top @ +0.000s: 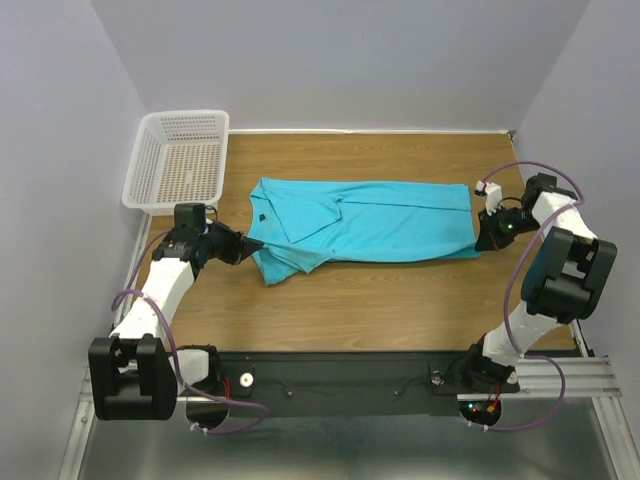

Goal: Fold and stack the t-shirts
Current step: Fold the tshirt

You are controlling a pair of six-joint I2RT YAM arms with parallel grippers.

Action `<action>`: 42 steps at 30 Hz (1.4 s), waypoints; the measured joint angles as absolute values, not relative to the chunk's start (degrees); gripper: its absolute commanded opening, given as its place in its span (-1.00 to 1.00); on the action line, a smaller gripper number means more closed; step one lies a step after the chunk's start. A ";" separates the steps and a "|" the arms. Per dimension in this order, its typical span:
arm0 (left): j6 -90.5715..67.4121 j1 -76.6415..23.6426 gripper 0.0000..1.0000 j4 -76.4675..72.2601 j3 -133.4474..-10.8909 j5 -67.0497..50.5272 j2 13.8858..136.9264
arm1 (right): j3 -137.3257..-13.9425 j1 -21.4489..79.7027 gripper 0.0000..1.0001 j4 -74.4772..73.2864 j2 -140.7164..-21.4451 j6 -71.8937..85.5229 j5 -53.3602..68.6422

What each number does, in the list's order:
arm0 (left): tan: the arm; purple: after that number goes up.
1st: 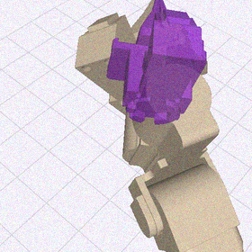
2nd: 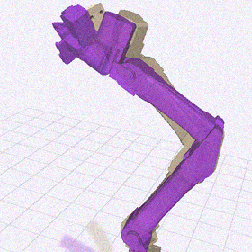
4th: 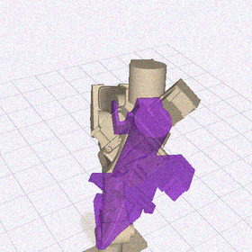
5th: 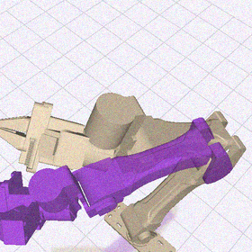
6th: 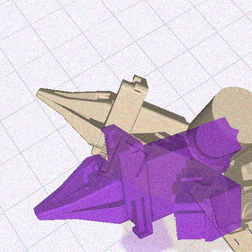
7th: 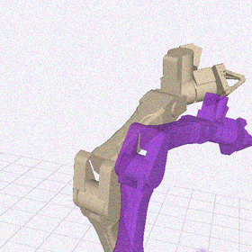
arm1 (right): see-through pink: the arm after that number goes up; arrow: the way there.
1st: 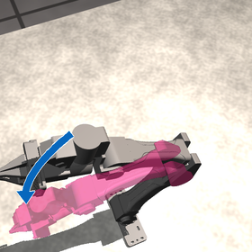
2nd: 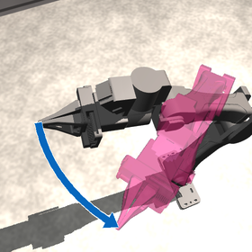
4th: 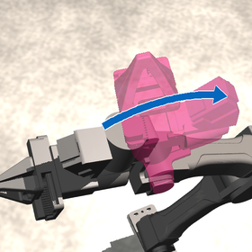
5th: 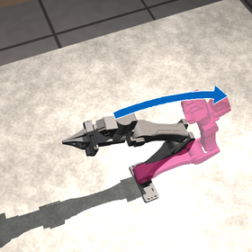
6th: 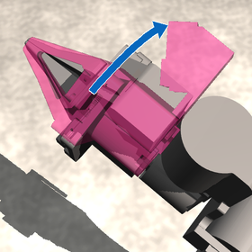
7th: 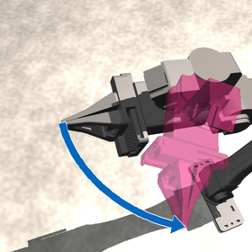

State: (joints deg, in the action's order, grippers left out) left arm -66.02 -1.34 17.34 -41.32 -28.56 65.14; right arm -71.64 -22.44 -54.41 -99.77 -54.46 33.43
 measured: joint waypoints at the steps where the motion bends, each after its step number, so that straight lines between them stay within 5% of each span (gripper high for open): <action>1: -65.87 -1.28 -1.00 17.30 -41.39 -28.60 65.14 | -70.74 -22.44 -0.99 -54.92 -98.10 -54.43 33.28; 16: -66.72 -0.99 -1.00 17.37 -40.07 -29.98 59.86 | -59.27 -22.44 -0.99 -58.61 -84.47 -54.50 28.82; 42: -68.45 -0.99 -1.00 11.25 -42.65 -30.15 71.68 | -73.30 -22.44 -0.96 -60.05 -103.39 -53.60 33.85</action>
